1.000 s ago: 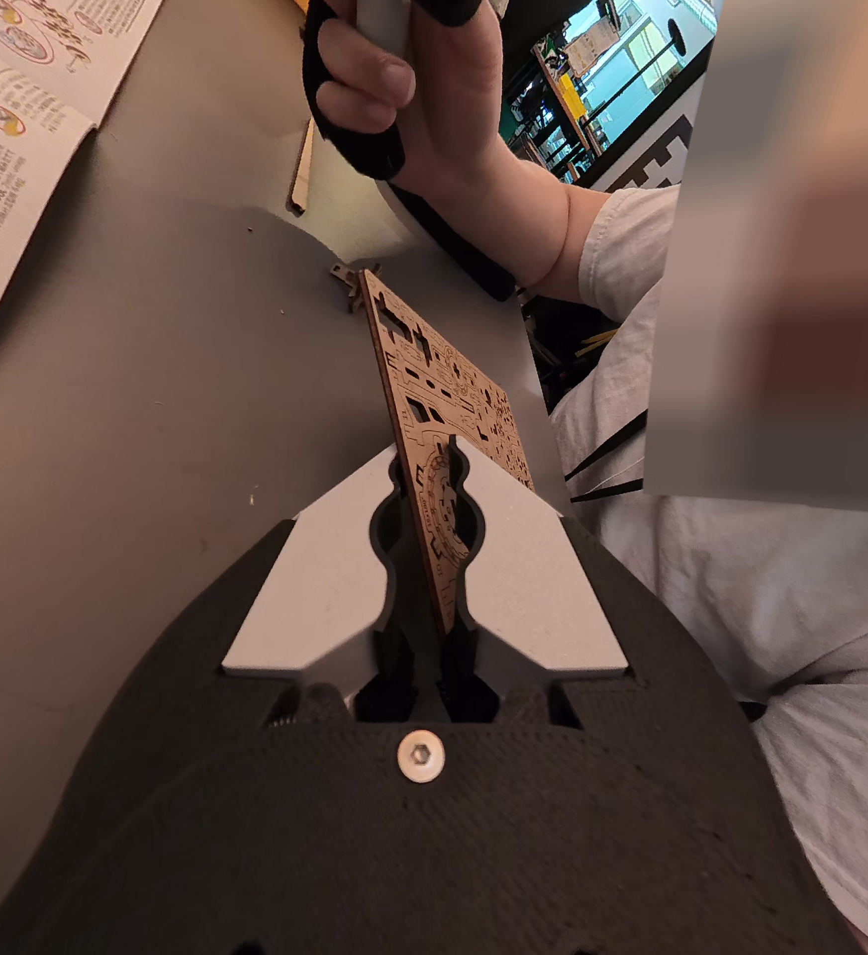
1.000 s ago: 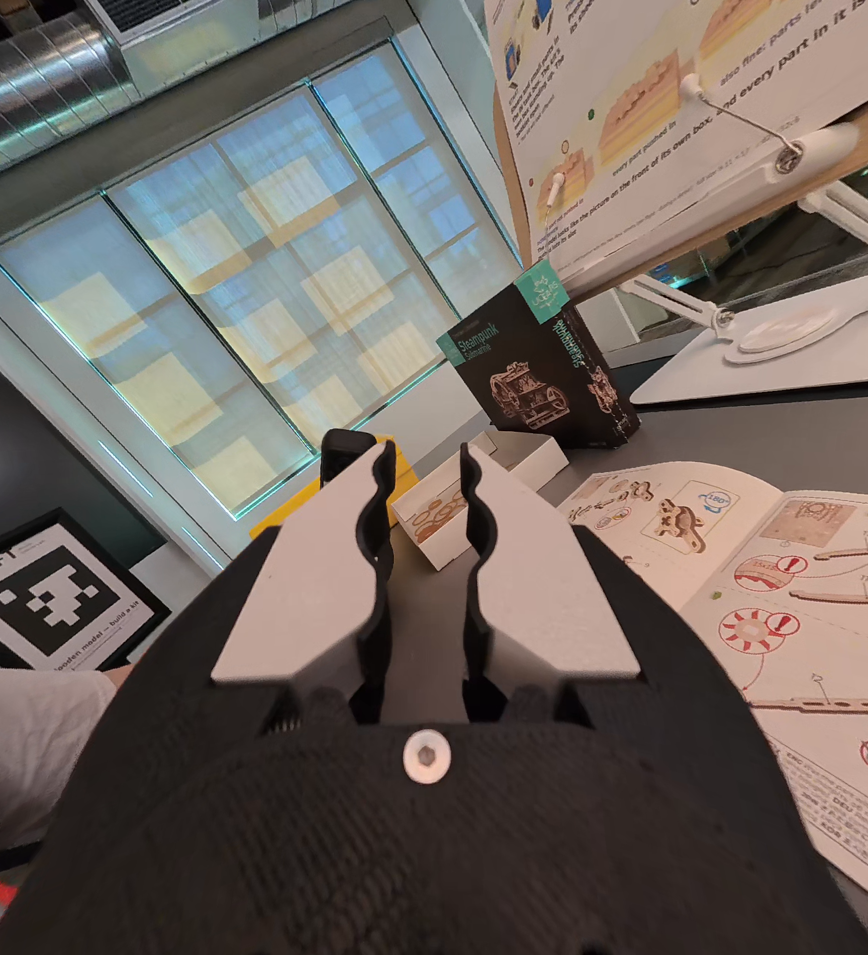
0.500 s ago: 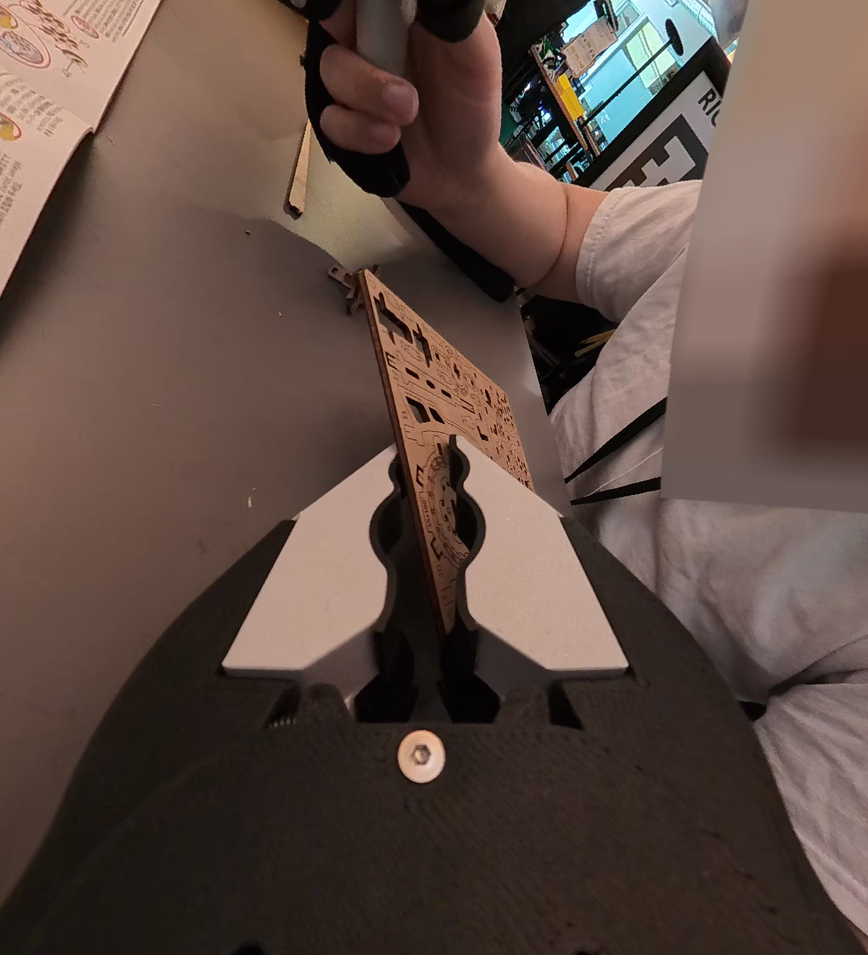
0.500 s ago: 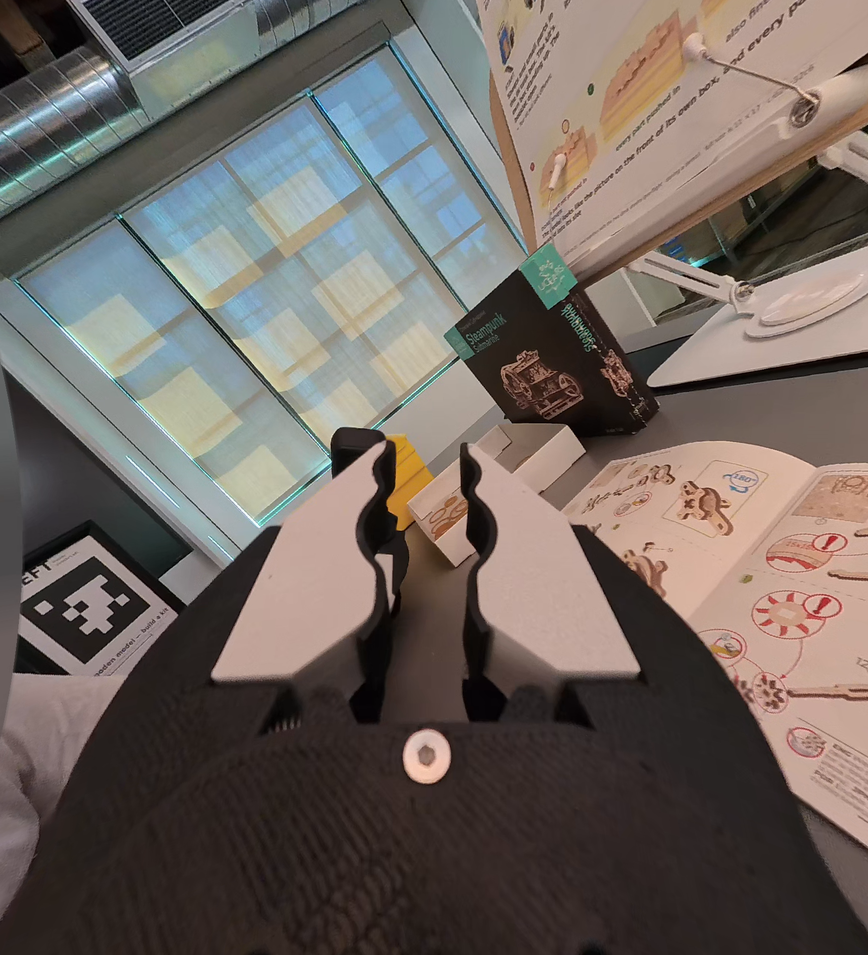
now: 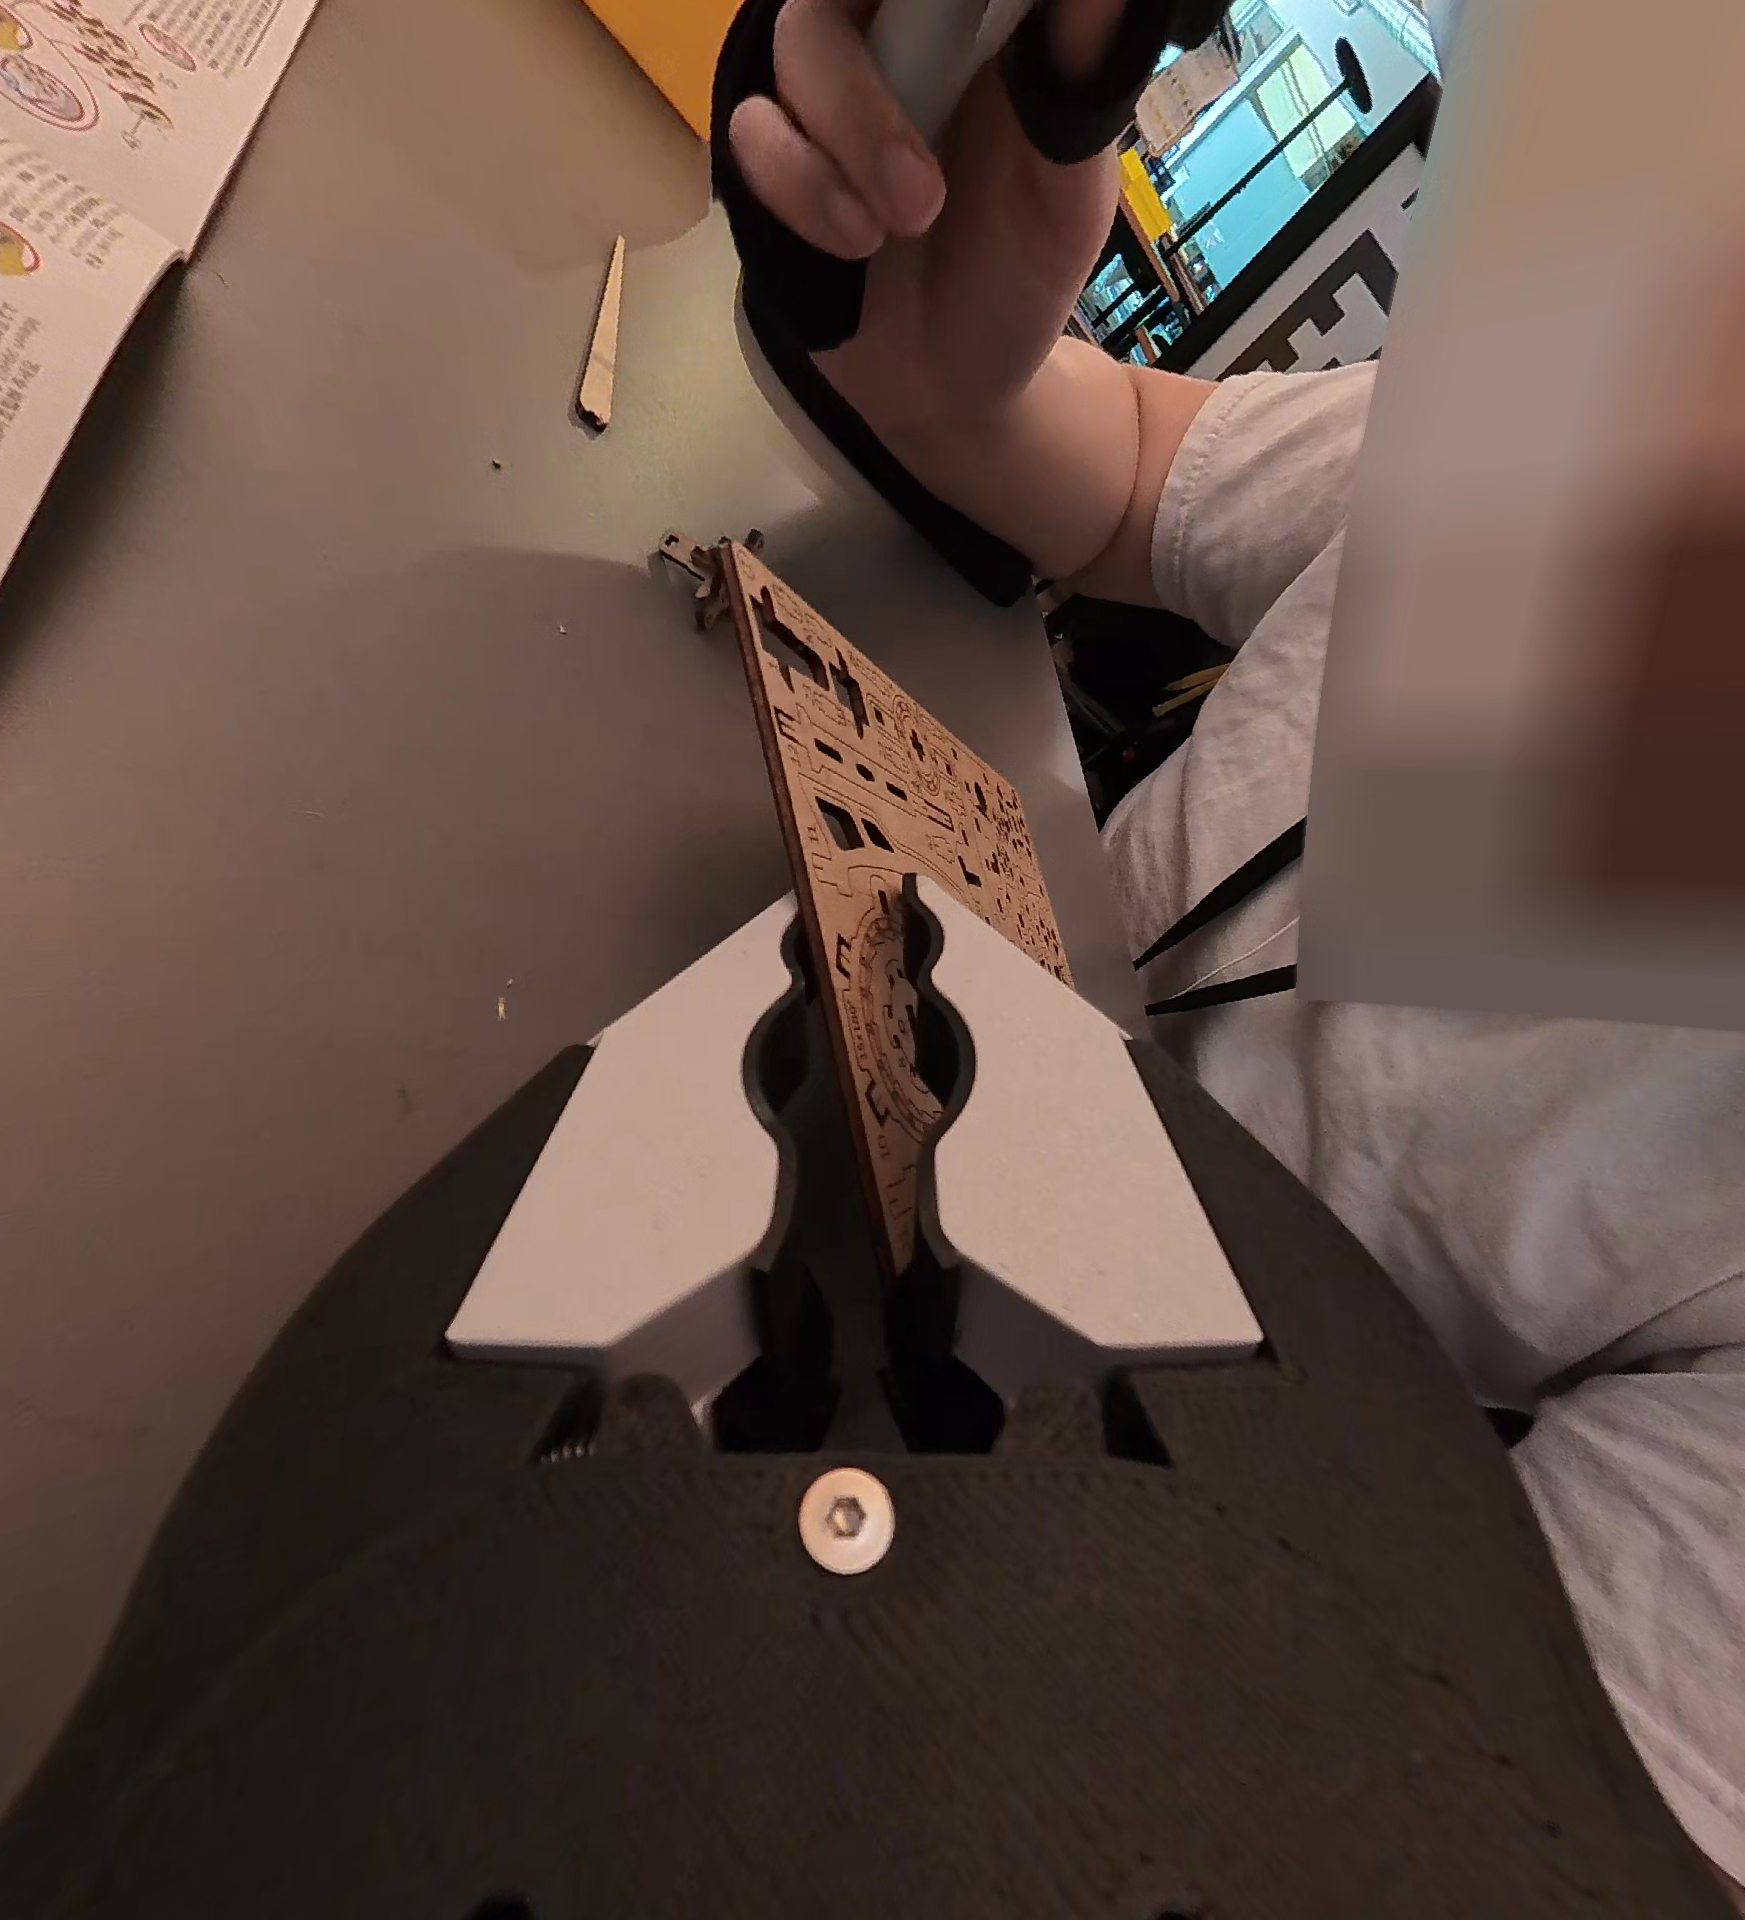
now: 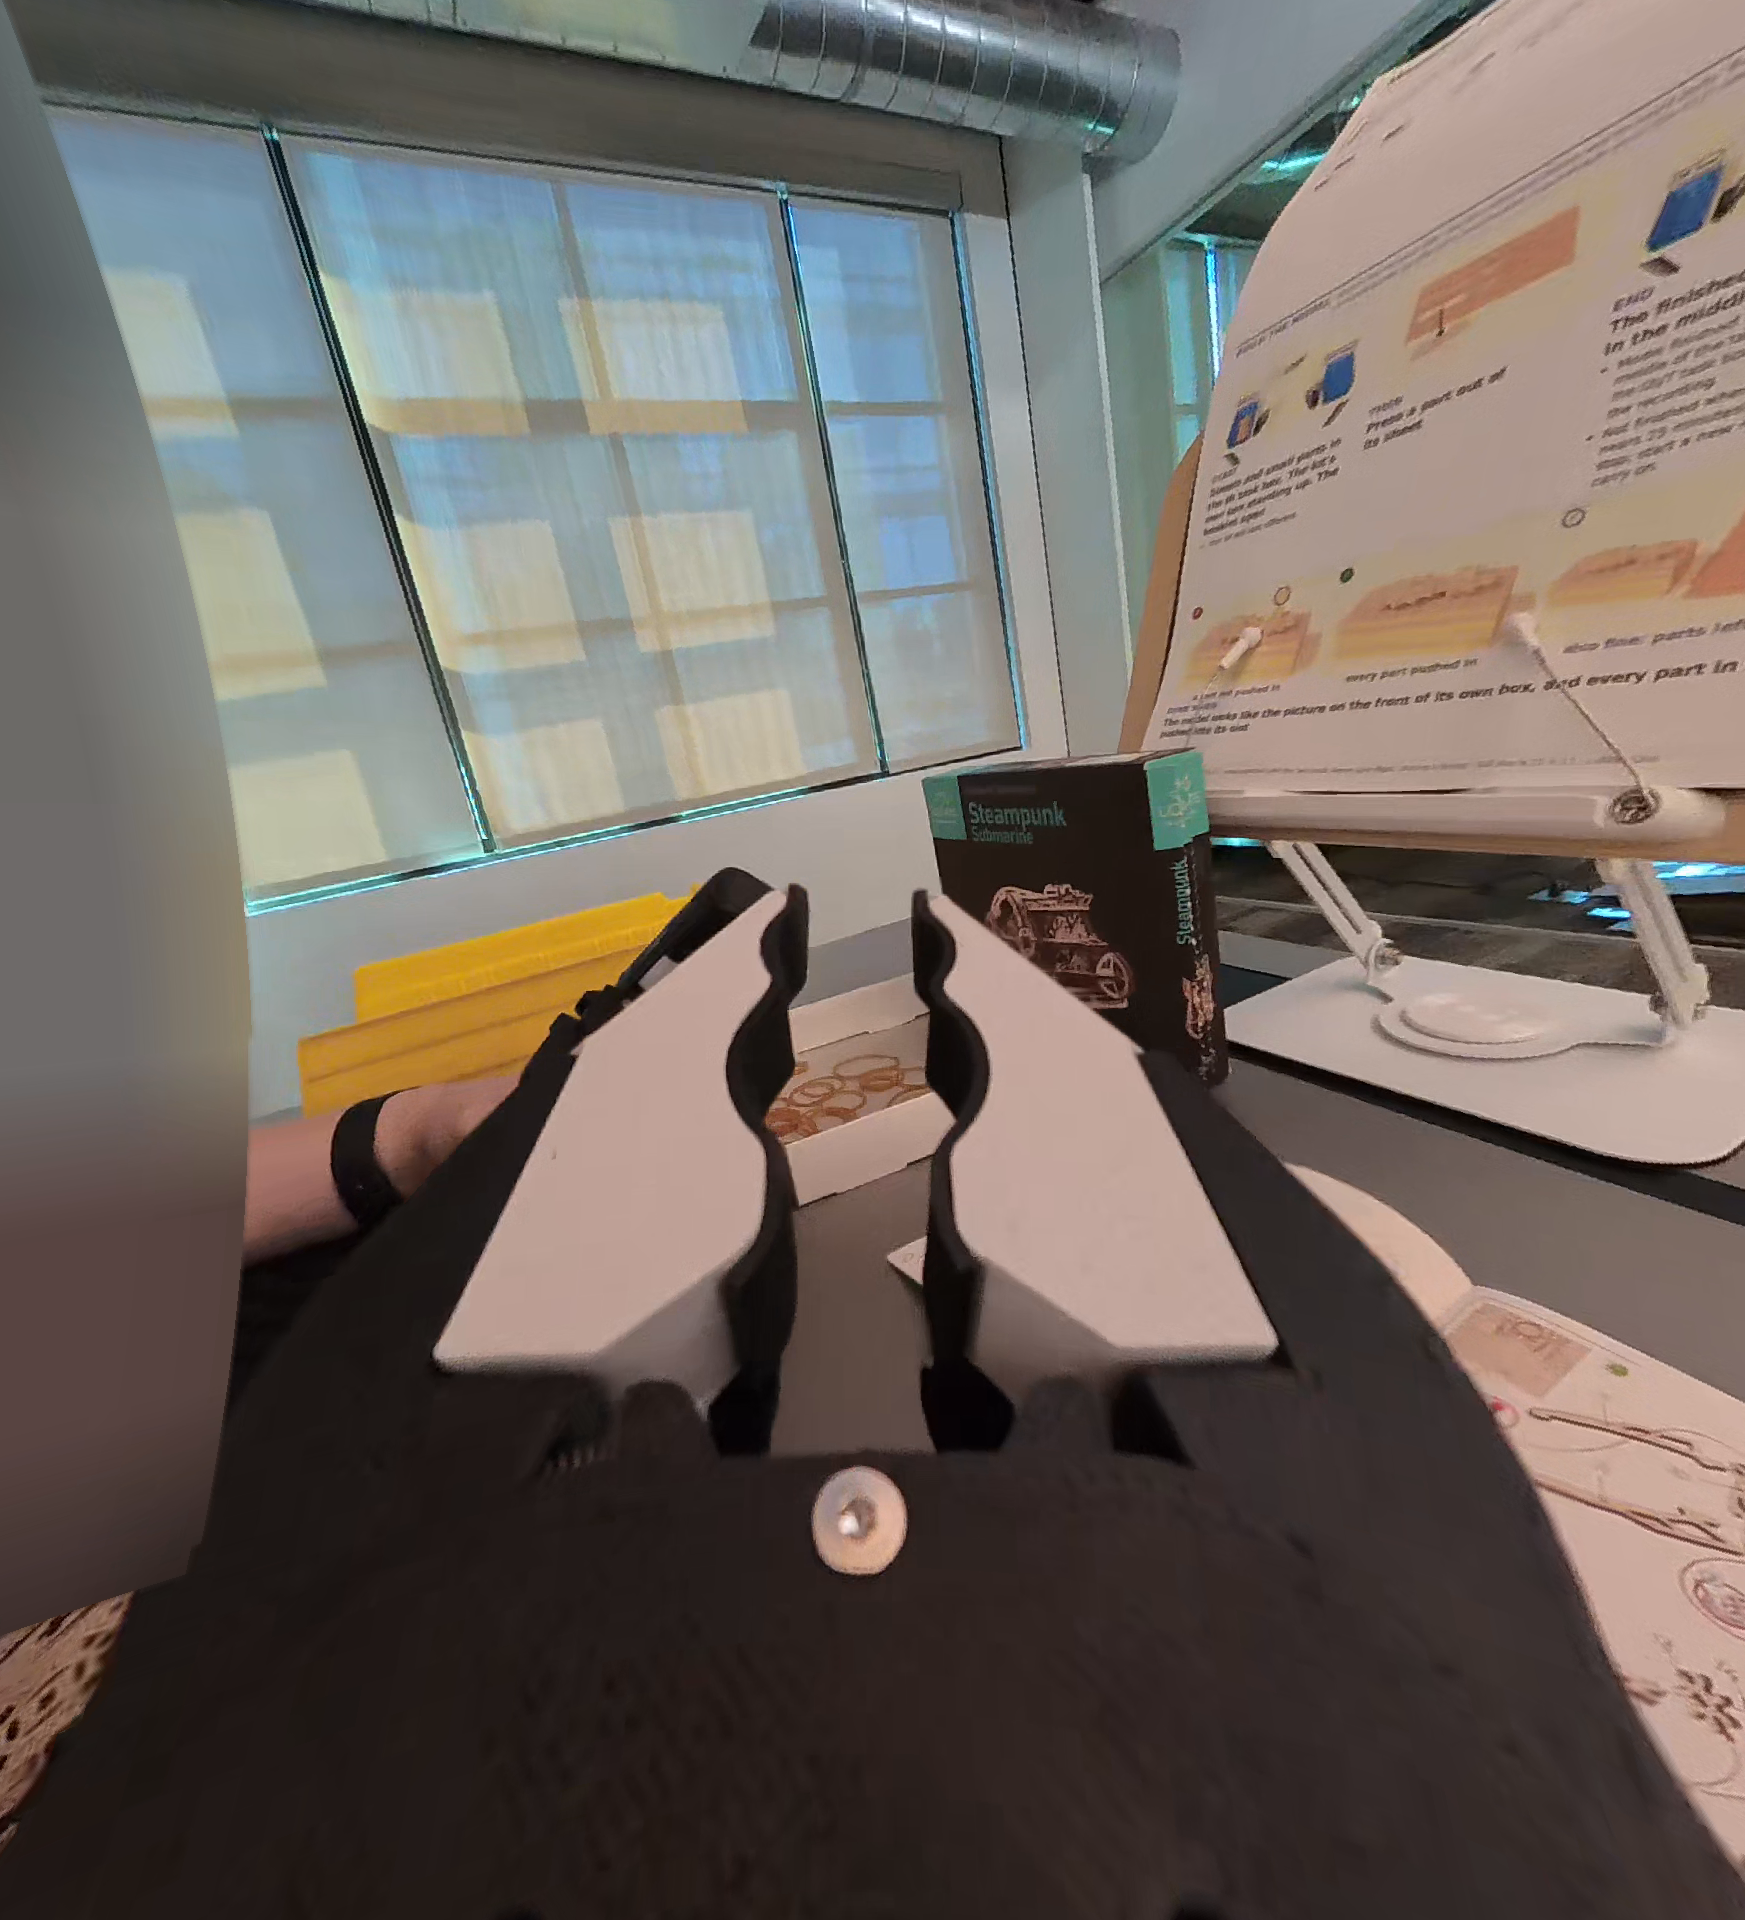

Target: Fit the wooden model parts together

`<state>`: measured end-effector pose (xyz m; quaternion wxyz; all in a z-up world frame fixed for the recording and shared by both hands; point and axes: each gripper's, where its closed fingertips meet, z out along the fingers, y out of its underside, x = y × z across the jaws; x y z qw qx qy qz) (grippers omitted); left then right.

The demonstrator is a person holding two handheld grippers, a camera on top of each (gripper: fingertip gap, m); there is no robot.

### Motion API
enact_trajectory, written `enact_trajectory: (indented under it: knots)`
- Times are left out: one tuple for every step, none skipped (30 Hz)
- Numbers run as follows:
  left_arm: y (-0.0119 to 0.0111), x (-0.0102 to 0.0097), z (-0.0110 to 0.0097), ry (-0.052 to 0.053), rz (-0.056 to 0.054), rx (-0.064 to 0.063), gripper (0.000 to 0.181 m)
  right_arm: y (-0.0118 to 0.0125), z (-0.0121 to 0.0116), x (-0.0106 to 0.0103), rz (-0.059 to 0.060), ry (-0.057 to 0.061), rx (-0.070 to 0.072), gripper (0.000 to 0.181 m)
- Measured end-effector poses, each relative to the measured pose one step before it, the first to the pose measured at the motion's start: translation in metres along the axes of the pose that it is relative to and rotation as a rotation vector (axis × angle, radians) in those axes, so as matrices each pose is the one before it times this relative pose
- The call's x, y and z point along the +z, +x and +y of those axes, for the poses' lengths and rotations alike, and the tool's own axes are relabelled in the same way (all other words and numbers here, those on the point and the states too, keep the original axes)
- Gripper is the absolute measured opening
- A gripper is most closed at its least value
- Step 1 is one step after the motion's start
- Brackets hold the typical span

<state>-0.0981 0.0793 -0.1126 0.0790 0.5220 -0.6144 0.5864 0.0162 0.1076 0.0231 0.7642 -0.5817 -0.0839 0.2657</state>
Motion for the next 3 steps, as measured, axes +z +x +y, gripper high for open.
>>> enact_trajectory:
  knots:
    - [0.00001, 0.00004, 0.00005, 0.0001, 0.0003, -0.0005, 0.011, 0.00096, 0.00074, 0.0, -0.0017, 0.0002, 0.019, 0.018]
    - [-0.00009, -0.00006, 0.00007, -0.0002, -0.0001, -0.0007, 0.011, 0.00227, -0.00021, -0.00045, 0.004, 0.0033, 0.0213, 0.018]
    - [-0.00005, 0.00004, -0.00006, -0.0001, -0.0001, -0.0002, 0.011, 0.00269, -0.00118, -0.00094, 0.0059, 0.0078, 0.0201, 0.018]
